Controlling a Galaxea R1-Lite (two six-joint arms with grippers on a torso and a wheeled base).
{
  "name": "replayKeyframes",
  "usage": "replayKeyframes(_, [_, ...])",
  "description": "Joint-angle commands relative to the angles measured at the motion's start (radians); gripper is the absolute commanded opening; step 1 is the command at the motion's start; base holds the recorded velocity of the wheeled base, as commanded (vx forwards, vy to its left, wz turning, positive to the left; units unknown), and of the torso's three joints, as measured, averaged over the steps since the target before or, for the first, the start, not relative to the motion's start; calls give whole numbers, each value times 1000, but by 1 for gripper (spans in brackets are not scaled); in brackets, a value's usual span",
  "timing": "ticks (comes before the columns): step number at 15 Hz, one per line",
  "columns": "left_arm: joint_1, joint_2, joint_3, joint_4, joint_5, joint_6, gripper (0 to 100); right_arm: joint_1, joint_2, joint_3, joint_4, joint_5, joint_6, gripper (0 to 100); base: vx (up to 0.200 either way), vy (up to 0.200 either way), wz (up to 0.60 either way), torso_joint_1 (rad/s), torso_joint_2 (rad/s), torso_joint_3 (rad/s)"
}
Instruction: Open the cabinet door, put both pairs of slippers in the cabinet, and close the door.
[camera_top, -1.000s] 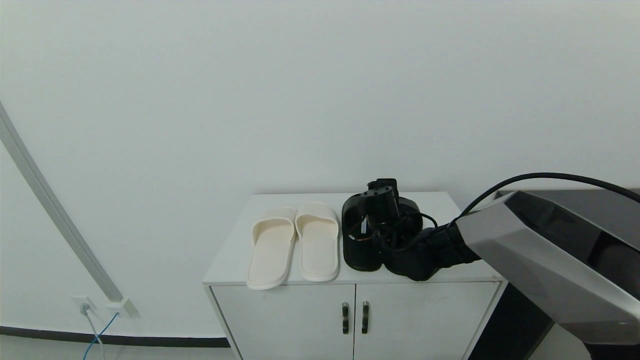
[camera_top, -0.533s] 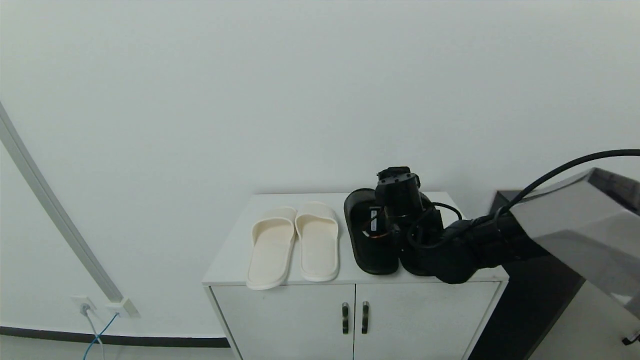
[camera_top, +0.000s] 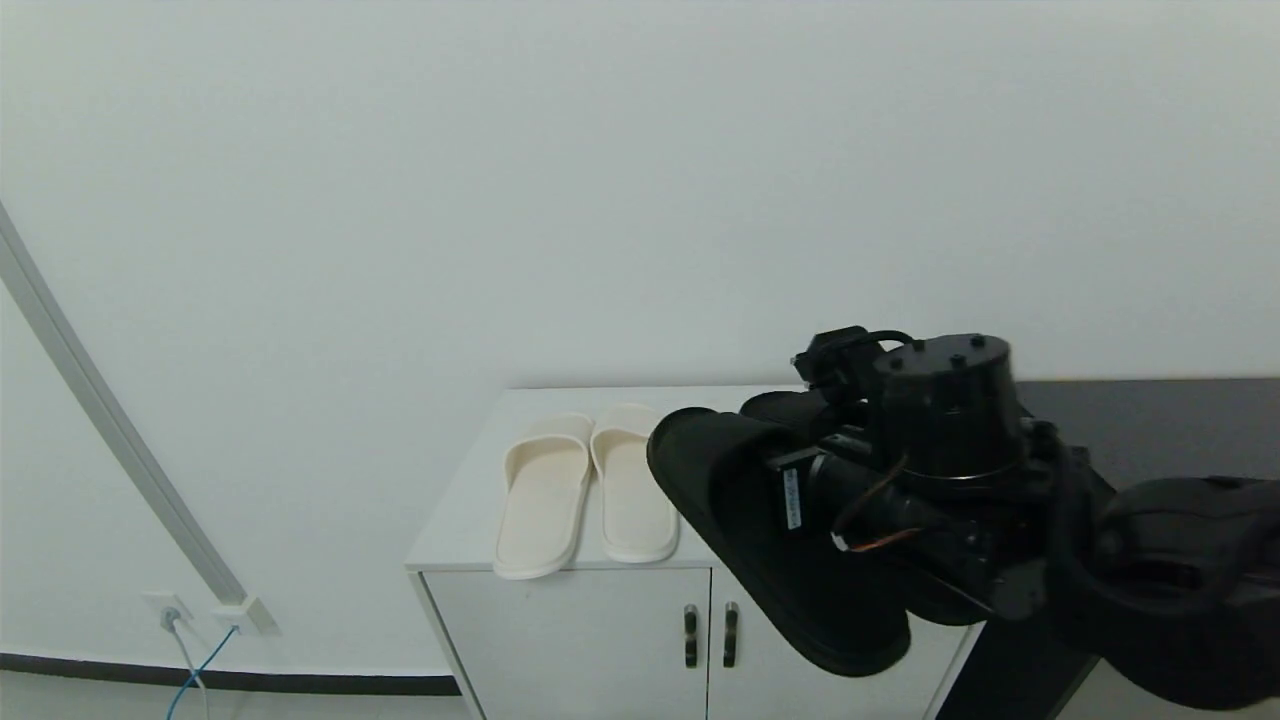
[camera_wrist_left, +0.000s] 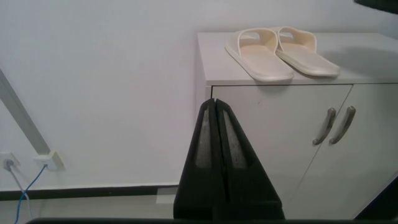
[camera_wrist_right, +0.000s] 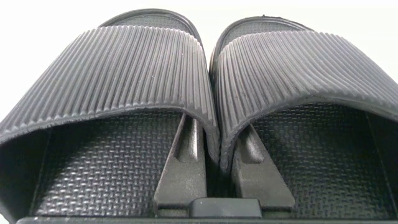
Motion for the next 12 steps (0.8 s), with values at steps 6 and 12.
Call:
replayKeyframes(6, [0,1,0,0,0,1,0,59,-263,199,0,196,-172,0,0,0,0,0,0,0])
replayKeyframes(12, [0,1,0,0,0,1,0,58,-279,239,-5,261,-251,0,0,0,0,0,0,0])
